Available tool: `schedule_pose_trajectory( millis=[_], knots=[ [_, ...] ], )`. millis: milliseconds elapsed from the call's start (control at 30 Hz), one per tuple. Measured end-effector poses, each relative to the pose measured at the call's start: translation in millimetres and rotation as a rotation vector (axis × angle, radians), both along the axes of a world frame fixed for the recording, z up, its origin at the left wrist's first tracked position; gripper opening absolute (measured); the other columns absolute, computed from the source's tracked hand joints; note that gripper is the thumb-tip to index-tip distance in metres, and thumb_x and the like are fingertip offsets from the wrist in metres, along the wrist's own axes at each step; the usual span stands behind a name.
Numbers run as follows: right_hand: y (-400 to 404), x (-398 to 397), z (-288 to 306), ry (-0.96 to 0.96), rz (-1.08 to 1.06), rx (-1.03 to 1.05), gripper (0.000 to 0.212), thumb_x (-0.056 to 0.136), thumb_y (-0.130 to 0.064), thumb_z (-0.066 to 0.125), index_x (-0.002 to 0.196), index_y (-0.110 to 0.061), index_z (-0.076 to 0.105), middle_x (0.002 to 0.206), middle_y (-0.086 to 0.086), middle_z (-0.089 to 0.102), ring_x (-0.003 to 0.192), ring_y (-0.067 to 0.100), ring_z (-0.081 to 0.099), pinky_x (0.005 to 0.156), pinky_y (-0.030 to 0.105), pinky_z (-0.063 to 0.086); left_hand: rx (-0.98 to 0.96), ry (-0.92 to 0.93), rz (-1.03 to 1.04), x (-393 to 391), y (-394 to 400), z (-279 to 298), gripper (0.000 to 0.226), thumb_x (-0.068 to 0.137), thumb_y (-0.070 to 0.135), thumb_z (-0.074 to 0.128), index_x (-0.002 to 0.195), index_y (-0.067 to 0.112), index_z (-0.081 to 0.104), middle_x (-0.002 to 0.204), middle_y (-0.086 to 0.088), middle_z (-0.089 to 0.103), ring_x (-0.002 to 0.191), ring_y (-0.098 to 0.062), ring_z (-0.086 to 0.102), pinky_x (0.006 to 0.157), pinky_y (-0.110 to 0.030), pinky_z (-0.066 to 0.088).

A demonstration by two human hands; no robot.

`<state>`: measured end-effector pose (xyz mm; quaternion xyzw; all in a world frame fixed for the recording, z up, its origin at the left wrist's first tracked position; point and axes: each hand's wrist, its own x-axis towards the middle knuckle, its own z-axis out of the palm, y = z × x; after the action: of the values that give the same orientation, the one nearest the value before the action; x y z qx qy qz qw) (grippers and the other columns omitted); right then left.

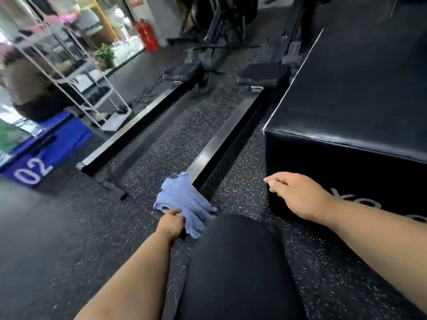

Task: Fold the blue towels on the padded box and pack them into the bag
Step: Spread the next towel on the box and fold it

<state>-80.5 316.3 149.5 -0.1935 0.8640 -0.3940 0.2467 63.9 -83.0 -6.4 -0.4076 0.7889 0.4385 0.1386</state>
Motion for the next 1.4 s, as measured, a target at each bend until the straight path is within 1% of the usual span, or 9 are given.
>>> schedule_pose_trajectory(
  millis=[133,333,500,667,867,1000,1133,1267,1400],
  knots=[
    [-45.0,-8.9,-6.0,-0.005,0.08,0.064,0.024,0.108,-0.044,0.047,0.11,-0.04,0.071,0.106,-0.015,0.075,0.095,0.001,0.064,0.083,0.017,0.044,-0.059,0.061,0.195,-8.1,17.6,14.2,0.048,0.099,0.008,0.062,0.145,0.018,0.059,0.138,-0.01,0.066,0.123,-0.027,0.066,0.088,-0.021,0.051],
    [-81.6,-24.0,-28.4,-0.023,0.089,0.053,0.029,0.106,-0.042,0.051,0.107,-0.026,0.075,0.105,-0.003,0.077,0.101,0.015,0.069,0.099,0.036,0.052,-0.009,0.137,0.243,-41.8,6.3,9.1,0.046,0.099,0.003,0.056,0.143,0.014,0.059,0.13,-0.007,0.07,0.105,-0.021,0.065,0.078,-0.024,0.05],
    [-91.4,-28.4,-35.2,-0.047,0.088,0.046,0.032,0.105,-0.04,0.052,0.107,-0.016,0.073,0.103,0.009,0.076,0.101,0.026,0.07,0.096,0.037,0.053,0.153,0.098,0.296,-58.5,-10.0,-4.9,0.068,0.094,0.011,0.06,0.159,0.023,0.045,0.155,-0.013,0.053,0.145,-0.043,0.046,0.117,-0.051,0.041],
    [-95.0,-22.8,-27.9,-0.079,0.084,0.011,0.021,0.105,-0.038,0.053,0.1,-0.037,0.074,0.104,-0.004,0.078,0.098,0.02,0.072,0.093,0.035,0.055,0.157,0.146,0.408,-62.1,-1.8,8.7,0.015,0.092,0.011,0.054,0.1,0.013,0.067,0.1,-0.002,0.055,0.099,-0.029,0.056,0.085,-0.042,0.043],
    [-90.4,-13.7,-19.9,-0.071,0.053,-0.019,0.02,0.104,-0.038,0.055,0.101,-0.036,0.074,0.104,-0.003,0.078,0.096,0.019,0.072,0.092,0.033,0.055,0.327,0.358,0.666,-54.0,3.7,29.8,0.024,0.099,0.024,0.057,0.076,0.017,0.056,0.074,-0.004,0.052,0.066,-0.022,0.051,0.066,-0.034,0.045],
    [-84.4,-11.4,-12.7,-0.055,0.013,-0.048,0.021,0.103,-0.037,0.055,0.098,-0.03,0.074,0.103,-0.001,0.078,0.093,0.021,0.073,0.092,0.036,0.056,0.442,0.534,0.76,-52.5,-0.9,60.6,0.025,0.102,0.007,0.048,0.084,0.017,0.063,0.08,0.0,0.054,0.056,-0.008,0.051,0.045,-0.014,0.046],
    [-82.8,-8.9,0.7,-0.04,-0.032,-0.107,0.021,0.102,-0.037,0.056,0.096,-0.029,0.074,0.1,0.002,0.078,0.093,0.023,0.072,0.086,0.034,0.056,0.469,0.7,0.745,-50.7,-7.7,102.5,0.03,0.099,0.004,0.048,0.11,0.016,0.073,0.089,0.004,0.059,0.07,-0.005,0.048,0.059,-0.012,0.044],
    [-76.6,-4.3,19.1,-0.056,-0.063,-0.177,0.02,0.103,-0.037,0.056,0.101,-0.03,0.074,0.105,0.012,0.077,0.098,0.033,0.072,0.079,0.036,0.058,0.545,0.819,0.647,-51.8,7.5,152.7,0.016,0.09,0.013,0.062,0.095,0.017,0.076,0.087,0.0,0.049,0.065,-0.008,0.041,0.06,-0.015,0.041],
    [-58.8,1.5,40.2,-0.026,-0.108,-0.245,0.015,0.104,-0.03,0.058,0.104,-0.03,0.073,0.096,0.014,0.077,0.069,0.015,0.064,0.056,0.02,0.047,0.637,0.893,0.473,-51.1,52.4,213.0,0.04,0.081,0.01,0.061,0.118,0.007,0.076,0.09,0.0,0.047,0.067,-0.011,0.034,0.062,-0.02,0.036]
  ],
)
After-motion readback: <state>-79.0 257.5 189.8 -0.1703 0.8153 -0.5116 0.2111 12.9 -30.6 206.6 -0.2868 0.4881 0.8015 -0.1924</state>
